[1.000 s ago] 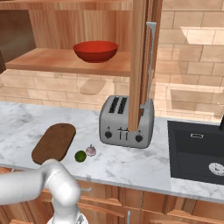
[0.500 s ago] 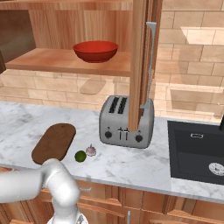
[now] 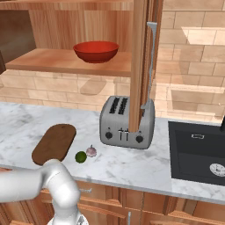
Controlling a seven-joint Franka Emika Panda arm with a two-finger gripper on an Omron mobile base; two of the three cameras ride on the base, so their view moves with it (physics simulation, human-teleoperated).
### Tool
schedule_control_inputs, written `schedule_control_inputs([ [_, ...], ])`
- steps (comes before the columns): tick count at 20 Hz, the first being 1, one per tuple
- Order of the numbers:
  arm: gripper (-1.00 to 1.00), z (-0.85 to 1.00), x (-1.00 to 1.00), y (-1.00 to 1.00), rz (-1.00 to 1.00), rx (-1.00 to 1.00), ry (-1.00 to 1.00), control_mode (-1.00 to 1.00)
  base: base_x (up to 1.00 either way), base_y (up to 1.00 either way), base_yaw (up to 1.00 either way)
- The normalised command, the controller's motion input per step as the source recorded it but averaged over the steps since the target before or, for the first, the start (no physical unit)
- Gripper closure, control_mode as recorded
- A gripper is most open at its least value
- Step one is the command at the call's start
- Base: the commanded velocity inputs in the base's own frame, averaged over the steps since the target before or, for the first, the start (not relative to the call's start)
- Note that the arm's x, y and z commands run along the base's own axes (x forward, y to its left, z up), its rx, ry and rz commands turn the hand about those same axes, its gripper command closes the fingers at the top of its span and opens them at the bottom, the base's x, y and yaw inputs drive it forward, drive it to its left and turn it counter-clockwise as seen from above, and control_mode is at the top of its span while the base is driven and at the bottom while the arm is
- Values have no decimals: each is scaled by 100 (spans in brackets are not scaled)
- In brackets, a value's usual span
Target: Open the cabinet. Place the bowl and condiment on the counter. Then place the lime and garlic on the cutting board.
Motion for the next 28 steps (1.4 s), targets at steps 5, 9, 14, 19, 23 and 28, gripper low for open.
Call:
schedule_control_inputs([
  [5, 100, -40, 0, 0, 2, 0, 0, -100, 0, 0, 0],
  [9, -100, -41, 0, 0, 2, 0, 0, -100, 0, 0, 0],
  [14, -100, -19, 0, 0, 1, 0, 0, -100, 0, 0, 0],
  [19, -100, 0, -9, 0, 0, 0, 0, -100, 0, 0, 0],
  [23, -100, 0, -40, -1, 0, 0, 0, -100, 0, 0, 0],
  [28, -100, 4, -60, -6, 0, 0, -2, -100, 0, 0, 0],
])
